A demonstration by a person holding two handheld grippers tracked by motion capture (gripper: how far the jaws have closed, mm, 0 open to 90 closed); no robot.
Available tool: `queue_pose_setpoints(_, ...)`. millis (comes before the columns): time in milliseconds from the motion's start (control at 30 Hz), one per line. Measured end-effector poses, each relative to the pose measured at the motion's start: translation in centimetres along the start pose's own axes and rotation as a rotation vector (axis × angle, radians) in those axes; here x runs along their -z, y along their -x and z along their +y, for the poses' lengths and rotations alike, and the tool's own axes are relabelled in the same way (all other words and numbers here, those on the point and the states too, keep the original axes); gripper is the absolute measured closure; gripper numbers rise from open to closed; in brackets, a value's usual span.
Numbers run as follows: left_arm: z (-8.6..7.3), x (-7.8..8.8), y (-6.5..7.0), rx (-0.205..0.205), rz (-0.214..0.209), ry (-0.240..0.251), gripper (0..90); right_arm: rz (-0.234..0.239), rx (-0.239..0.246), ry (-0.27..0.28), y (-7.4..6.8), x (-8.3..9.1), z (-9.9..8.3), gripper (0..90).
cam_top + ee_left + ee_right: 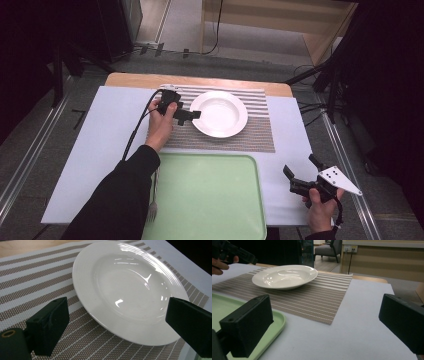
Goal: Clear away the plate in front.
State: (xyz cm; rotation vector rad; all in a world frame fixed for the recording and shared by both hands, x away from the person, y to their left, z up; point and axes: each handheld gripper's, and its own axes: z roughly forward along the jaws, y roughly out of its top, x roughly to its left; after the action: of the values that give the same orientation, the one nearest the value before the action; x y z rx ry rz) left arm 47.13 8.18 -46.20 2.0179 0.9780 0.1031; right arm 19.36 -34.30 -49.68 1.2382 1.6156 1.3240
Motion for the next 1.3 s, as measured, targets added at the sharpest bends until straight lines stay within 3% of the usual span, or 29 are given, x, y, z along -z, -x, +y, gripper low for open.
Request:
queue_pose_setpoints(67,-0.1,-0.2,-0.2,0.004,0.000,-0.008,4.4,-0.001,0.007,0.000,0.0,0.0,0.0,0.0)
queue_pose_setpoints(167,-0.2,-0.6,-0.5,0.041,-0.013,-0.013,4.4,-0.002,-0.001,-0.008,0.0,-0.1,0.0,0.0)
queue_pose_setpoints(267,-0.3,-1.0,-0.3,0.045,-0.016,-0.021,4.5,0.000,0.015,0.000,0.0,-0.2,0.0,0.0)
queue_pose_setpoints(533,0.0,-2.5,0.6,0.033,-0.016,-0.057,4.7,0.010,0.005,-0.007,-0.1,-0.1,0.0,0.0)
queue_pose_setpoints(667,0.3,-3.1,0.7,0.055,0.005,-0.064,4.7,0.012,-0.004,-0.010,-0.1,0.0,0.0,0.0)
queue_pose_setpoints(800,0.2,-3.4,0.2,0.093,-0.005,-0.065,4.6,0.010,-0.008,-0.010,0.0,0.0,0.0,0.0)
queue_pose_setpoints(900,0.1,-3.7,0.0,0.094,0.001,-0.072,4.7,0.011,0.007,0.005,0.1,-0.1,0.1,0.0)
queue_pose_setpoints(967,-0.1,-4.1,-0.1,0.107,-0.023,-0.072,5.1,0.015,0.001,-0.001,0.0,0.0,0.1,0.0)
queue_pose_setpoints(1167,-0.3,-5.1,0.1,0.138,-0.027,-0.070,5.2,0.018,-0.012,-0.010,-0.1,-0.1,0.0,0.0)
queue_pose_setpoints(1300,-0.4,-5.5,0.1,0.168,0.025,-0.061,18.0,0.021,-0.013,-0.009,0.0,-0.1,-0.1,0.0)
